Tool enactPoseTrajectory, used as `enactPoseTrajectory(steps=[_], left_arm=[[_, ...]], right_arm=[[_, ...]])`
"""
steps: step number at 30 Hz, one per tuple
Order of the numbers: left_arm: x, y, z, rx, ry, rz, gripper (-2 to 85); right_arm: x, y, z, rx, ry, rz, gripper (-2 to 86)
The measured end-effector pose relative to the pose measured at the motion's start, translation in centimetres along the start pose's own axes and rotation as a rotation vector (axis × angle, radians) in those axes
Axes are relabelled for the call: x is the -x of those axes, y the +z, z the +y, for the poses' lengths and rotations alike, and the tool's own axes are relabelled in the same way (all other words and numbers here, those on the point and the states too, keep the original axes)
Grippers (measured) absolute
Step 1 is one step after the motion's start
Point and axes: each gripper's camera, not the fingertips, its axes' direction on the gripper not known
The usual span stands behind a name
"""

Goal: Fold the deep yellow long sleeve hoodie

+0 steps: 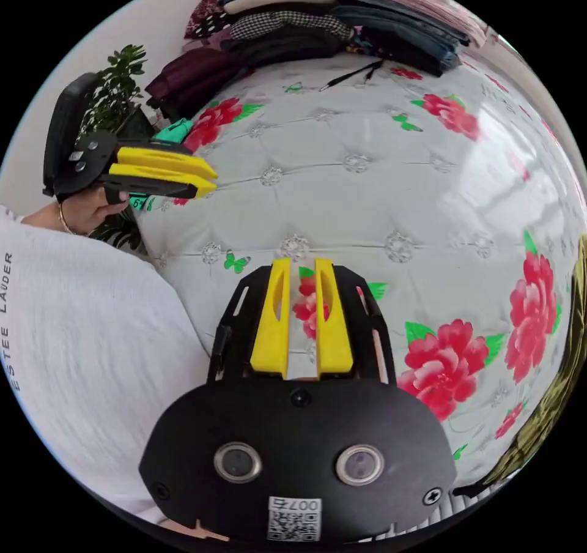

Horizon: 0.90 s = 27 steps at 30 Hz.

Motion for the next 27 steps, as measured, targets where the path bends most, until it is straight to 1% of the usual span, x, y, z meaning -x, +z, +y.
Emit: enactPoseTrajectory(steps=[2,3,5,6,8,9,11,12,14,18,20,21,22,24,25,27], left_arm=[[-1.7,0.5,-0.9,0.002,0.018,-0.022,3.8],[-2.7,1.0,-1.5,0.013,0.025,-0.023,3.4],[-4.1,1.9,-2.4,0.033,0.028,-0.013,2.5],[-4.9,2.6,-3.0,0.047,0.026,-0.010,1.8],[-5.9,3.5,-3.9,0.061,0.010,-0.019,0.3],[-6.3,4.1,-4.4,0.074,-0.019,-0.032,-0.2],[-6.5,5.3,-4.9,0.111,-0.080,-0.039,-0.7],[-6.4,6.4,-5.2,0.151,-0.118,-0.033,-0.8],[-6.5,8.1,-5.2,0.210,-0.153,-0.024,-0.9],[-6.8,7.9,-4.6,0.179,-0.124,-0.027,-1.0],[-6.7,7.8,-4.2,0.163,-0.136,-0.021,-1.0],[-6.6,7.7,-3.8,0.154,-0.154,-0.017,-1.0],[-6.6,7.7,-3.7,0.149,-0.163,-0.016,-1.0],[-6.7,7.5,-3.2,0.143,-0.176,-0.031,-1.0],[-6.9,7.4,-3.2,0.146,-0.169,-0.041,-1.0],[-7.8,7.2,-3.2,0.169,-0.101,-0.098,-0.9]], right_arm=[[-7.0,-6.5,4.4,-0.155,0.147,0.100,8.0],[-9.2,-8.2,5.9,-0.184,0.199,0.128,8.2],[-18.6,-13.8,12.9,-0.262,0.407,0.228,9.2],[-21.1,-15.0,14.8,-0.264,0.459,0.250,9.4],[-30.5,-20.1,22.0,-0.257,0.676,0.360,10.0],[-32.5,-21.5,23.6,-0.264,0.716,0.381,10.2],[-39.9,-27.1,28.8,-0.304,0.838,0.457,10.3],[-41.6,-28.4,29.7,-0.309,0.857,0.471,10.3],[-47.9,-32.4,31.7,-0.291,0.897,0.546,10.2],[-56.1,-35.1,33.3,-0.228,0.977,0.578,9.3],[-60.9,-34.3,34.1,-0.163,1.046,0.485,8.2],[-61.8,-33.9,34.2,-0.158,1.058,0.455,7.9],[-61.9,-34.5,34.3,-0.218,1.077,0.488,7.4],[-62.4,-34.9,33.9,-0.204,1.098,0.501,6.3],[-62.5,-35.4,33.5,-0.199,1.109,0.507,5.4],[-62.6,-36.4,32.8,-0.193,1.114,0.452,4.3]])
